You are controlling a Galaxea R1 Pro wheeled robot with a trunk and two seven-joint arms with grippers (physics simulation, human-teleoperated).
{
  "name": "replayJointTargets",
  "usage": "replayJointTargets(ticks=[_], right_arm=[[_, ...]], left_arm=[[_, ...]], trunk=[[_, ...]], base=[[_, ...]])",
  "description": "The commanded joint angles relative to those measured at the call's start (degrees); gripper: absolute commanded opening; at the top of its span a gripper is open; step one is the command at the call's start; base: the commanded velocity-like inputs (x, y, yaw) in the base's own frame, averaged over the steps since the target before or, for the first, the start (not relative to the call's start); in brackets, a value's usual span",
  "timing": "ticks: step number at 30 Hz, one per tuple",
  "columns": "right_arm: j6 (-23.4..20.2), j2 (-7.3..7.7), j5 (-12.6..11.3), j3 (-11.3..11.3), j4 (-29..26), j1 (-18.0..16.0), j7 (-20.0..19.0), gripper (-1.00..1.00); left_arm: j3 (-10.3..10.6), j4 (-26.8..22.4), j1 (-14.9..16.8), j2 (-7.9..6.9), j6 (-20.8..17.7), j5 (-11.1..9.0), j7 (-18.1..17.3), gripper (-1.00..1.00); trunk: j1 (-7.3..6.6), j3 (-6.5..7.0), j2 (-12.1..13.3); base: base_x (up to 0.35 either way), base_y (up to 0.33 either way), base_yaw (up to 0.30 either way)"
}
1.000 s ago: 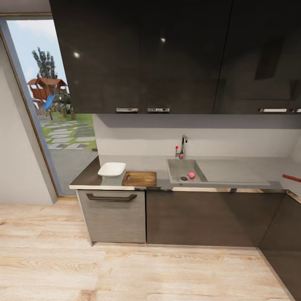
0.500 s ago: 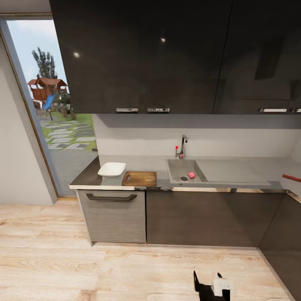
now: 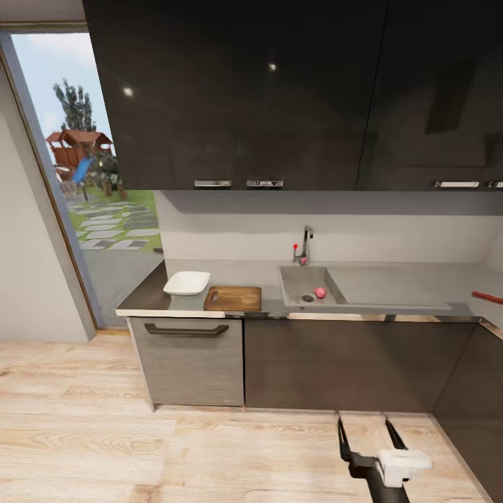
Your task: In the kitchen, take the Vidalia onion out of the sink, dice it on the chopping board with the paring knife, put the diced onion into the bowl on the countertop, then place both the paring knife and the chopping board into the sink.
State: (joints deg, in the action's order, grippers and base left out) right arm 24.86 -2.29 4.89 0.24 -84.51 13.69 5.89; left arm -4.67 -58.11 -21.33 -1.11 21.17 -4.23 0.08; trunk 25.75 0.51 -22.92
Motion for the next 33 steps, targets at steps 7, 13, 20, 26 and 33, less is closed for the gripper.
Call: replayJointTargets(ticks=[7, 13, 20, 26, 33], right_arm=[[11.6, -0.68, 0.5, -0.1, 7.3, 3.4, 1.9, 1.00], [12.0, -0.68, 0.4, -0.1, 8.7, 3.5, 3.2, 1.00], [12.1, -0.78, 0.2, -0.1, 9.5, 3.5, 3.3, 1.00], [12.2, -0.65, 0.2, 0.0, 10.1, 3.5, 3.3, 1.00], [12.4, -0.65, 0.1, 0.0, 11.1, 3.5, 3.2, 1.00]], left_arm=[[0.1, -0.1, 0.0, -0.04, 0.1, -0.4, 0.0, 1.00], [0.1, 0.0, 0.0, -0.06, 0.1, -0.4, -0.1, 1.00], [0.1, 0.1, 0.0, -0.03, 0.1, -0.4, 0.0, 1.00], [0.1, 0.0, 0.0, -0.03, 0.1, -0.4, 0.0, 1.00], [0.1, 0.1, 0.0, -0.03, 0.1, -0.4, 0.0, 1.00]], trunk=[[0.03, 0.03, 0.0], [0.03, 0.03, 0.0], [0.03, 0.03, 0.0], [0.03, 0.03, 0.0], [0.03, 0.03, 0.0]], base=[[0.000, 0.000, 0.000], [0.000, 0.000, 0.000], [0.000, 0.000, 0.000], [0.008, 0.000, 0.000], [0.184, 0.000, 0.000]])
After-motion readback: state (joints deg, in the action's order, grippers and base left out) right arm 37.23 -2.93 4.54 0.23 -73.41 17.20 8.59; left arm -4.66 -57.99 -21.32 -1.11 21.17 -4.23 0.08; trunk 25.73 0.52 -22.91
